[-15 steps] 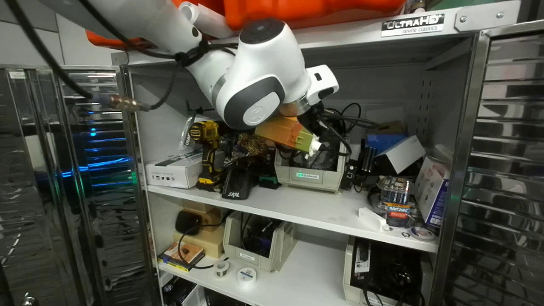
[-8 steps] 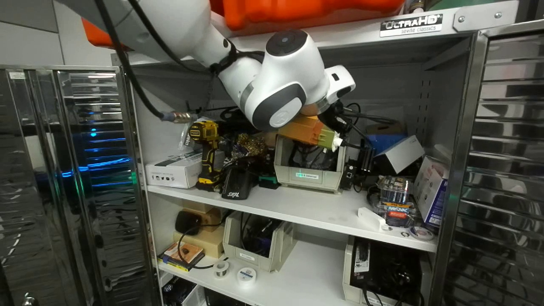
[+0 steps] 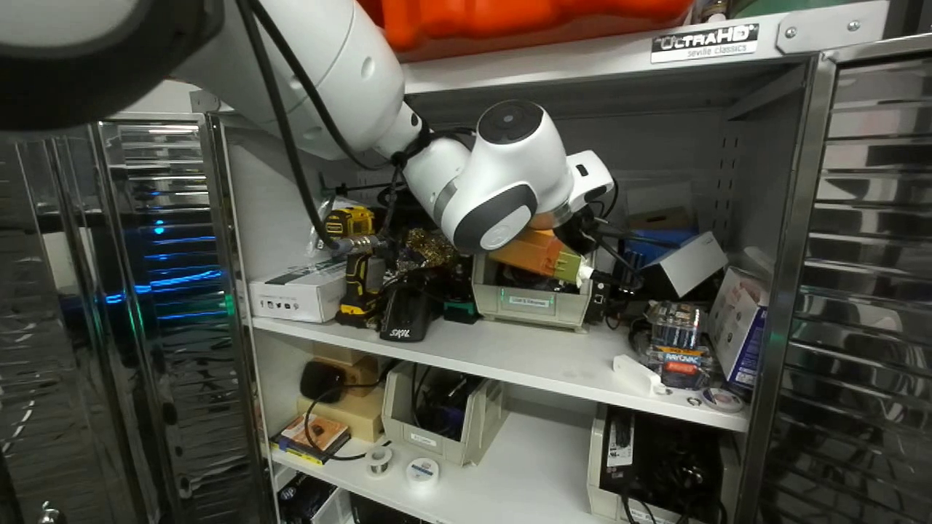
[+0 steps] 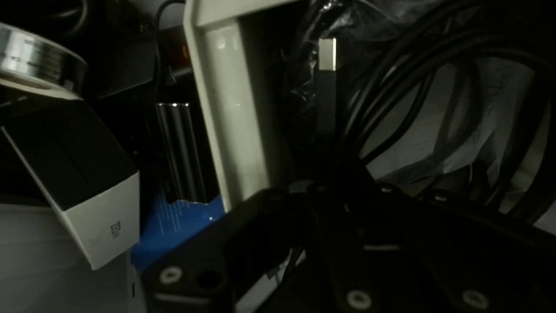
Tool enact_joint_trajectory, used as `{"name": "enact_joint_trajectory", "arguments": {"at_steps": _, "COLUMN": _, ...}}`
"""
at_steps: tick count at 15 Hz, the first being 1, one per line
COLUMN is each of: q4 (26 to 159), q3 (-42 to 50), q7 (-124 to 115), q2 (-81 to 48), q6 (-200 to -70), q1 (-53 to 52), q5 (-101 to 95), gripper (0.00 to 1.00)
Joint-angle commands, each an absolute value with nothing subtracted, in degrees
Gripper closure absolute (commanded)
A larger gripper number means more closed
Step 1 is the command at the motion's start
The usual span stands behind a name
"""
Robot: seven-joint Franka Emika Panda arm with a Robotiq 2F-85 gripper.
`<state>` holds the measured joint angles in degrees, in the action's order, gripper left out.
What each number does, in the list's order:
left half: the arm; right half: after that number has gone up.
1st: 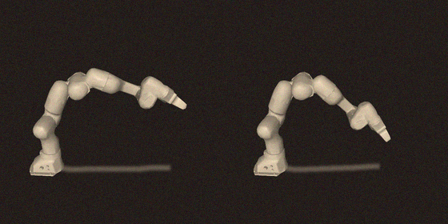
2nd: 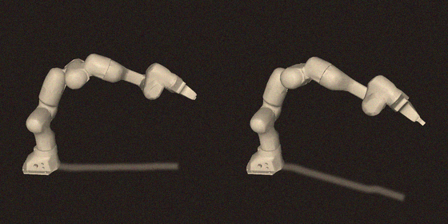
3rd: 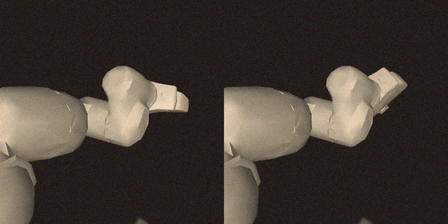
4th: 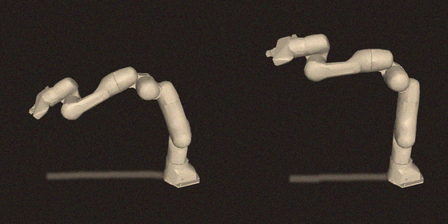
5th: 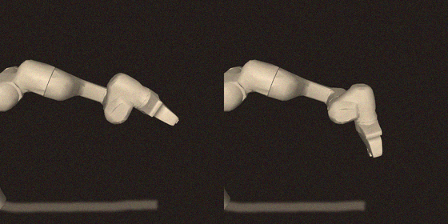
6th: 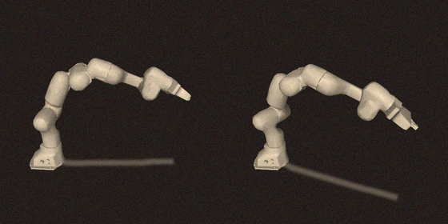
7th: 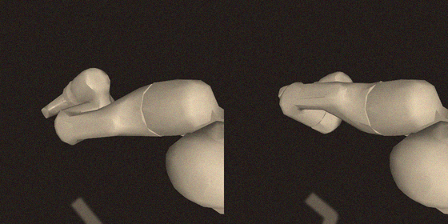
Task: Pick up the black cable and put it in the tool box
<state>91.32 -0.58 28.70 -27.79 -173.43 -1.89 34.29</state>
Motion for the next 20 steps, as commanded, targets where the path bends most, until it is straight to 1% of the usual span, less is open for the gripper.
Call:
{"name": "enact_joint_trajectory", "arguments": {"at_steps": 1, "q4": 87.0, "q3": -1.7, "q7": 29.4, "q2": -29.7, "q6": -172.5, "q1": -1.6, "q5": 34.1, "gripper": 0.9}}
{"name": "enact_joint_trajectory", "arguments": {"at_steps": 2, "q4": 87.4, "q3": -0.8, "q7": 28.8, "q2": -29.5, "q6": -171.8, "q1": -2.3, "q5": 33.1, "gripper": 0.61}}
{"name": "enact_joint_trajectory", "arguments": {"at_steps": 3, "q4": 88.2, "q3": 0.2, "q7": 28.3, "q2": -29.0, "q6": -171.3, "q1": -3.0, "q5": 32.1, "gripper": 0.6}}
{"name": "enact_joint_trajectory", "arguments": {"at_steps": 4, "q4": 88.6, "q3": 0.1, "q7": 28.6, "q2": -28.5, "q6": -170.9, "q1": -3.0, "q5": 31.8, "gripper": 0.55}}
{"name": "enact_joint_trajectory", "arguments": {"at_steps": 7, "q4": 92.1, "q3": 0.2, "q7": 28.4, "q2": -24.7, "q6": -169.7, "q1": -3.5, "q5": 30.7, "gripper": 0.3}}
{"name": "enact_joint_trajectory", "arguments": {"at_steps": 11, "q4": 98.9, "q3": -1.1, "q7": 29.0, "q2": -16.7, "q6": -165.5, "q1": -3.0, "q5": 31.8, "gripper": 0.0}}
{"name": "enact_joint_trajectory", "arguments": {"at_steps": 16, "q4": 112.2, "q3": 2.5, "q7": 22.4, "q2": -3.7, "q6": -151.2, "q1": -3.7, "q5": 26.3, "gripper": 0.0}}
{"name": "enact_joint_trajectory", "arguments": {"at_steps": 17, "q4": 114.6, "q3": -0.1, "q7": 20.0, "q2": -1.2, "q6": -147.9, "q1": -0.8, "q5": 23.1, "gripper": 0.0}}
{"name": "enact_joint_trajectory", "arguments": {"at_steps": 20, "q4": 121.9, "q3": 0.9, "q7": 16.6, "q2": 7.1, "q6": -134.7, "q1": -0.2, "q5": 17.6, "gripper": 0.0}}
